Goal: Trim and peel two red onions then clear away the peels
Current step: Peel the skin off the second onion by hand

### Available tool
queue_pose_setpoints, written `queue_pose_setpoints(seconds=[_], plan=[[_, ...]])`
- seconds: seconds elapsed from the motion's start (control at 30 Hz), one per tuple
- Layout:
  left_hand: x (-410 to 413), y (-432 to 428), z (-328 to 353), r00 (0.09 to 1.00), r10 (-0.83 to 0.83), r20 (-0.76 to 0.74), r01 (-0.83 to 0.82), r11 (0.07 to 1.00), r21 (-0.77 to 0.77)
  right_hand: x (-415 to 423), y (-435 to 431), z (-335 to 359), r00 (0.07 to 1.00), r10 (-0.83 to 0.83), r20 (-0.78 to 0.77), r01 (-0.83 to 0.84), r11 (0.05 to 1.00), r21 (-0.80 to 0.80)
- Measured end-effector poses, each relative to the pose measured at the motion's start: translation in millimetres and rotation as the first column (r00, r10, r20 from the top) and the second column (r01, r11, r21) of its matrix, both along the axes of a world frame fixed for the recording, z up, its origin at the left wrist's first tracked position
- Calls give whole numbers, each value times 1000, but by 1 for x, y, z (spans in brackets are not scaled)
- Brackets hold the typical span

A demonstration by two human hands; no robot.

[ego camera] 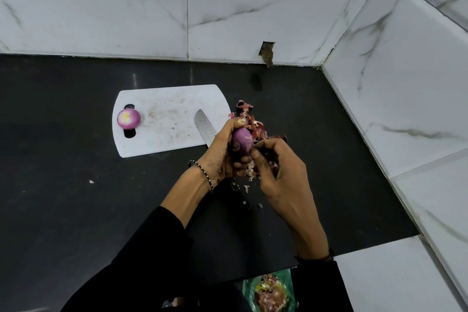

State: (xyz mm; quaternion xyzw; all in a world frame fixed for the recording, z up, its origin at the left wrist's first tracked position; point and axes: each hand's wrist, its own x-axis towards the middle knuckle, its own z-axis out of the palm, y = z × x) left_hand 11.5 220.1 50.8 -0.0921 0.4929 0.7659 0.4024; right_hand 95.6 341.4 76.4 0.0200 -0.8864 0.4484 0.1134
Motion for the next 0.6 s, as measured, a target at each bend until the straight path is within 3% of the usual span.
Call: queue_pose_setpoints(seconds=[0.2, 0.33, 0.6], plan=[[-1, 1, 0, 999, 31, 27, -31, 1000, 3, 4, 8, -5, 998, -58, 15, 60, 992, -107], [-3, -1, -6, 999, 7, 50, -7, 1000, 3, 4, 20, -9, 982, -186, 21, 187, 972, -138], [-3, -5, -10, 994, 16, 105, -16, 1000, -2, 1, 38, -28, 908, -402, 115, 402, 915, 24]])
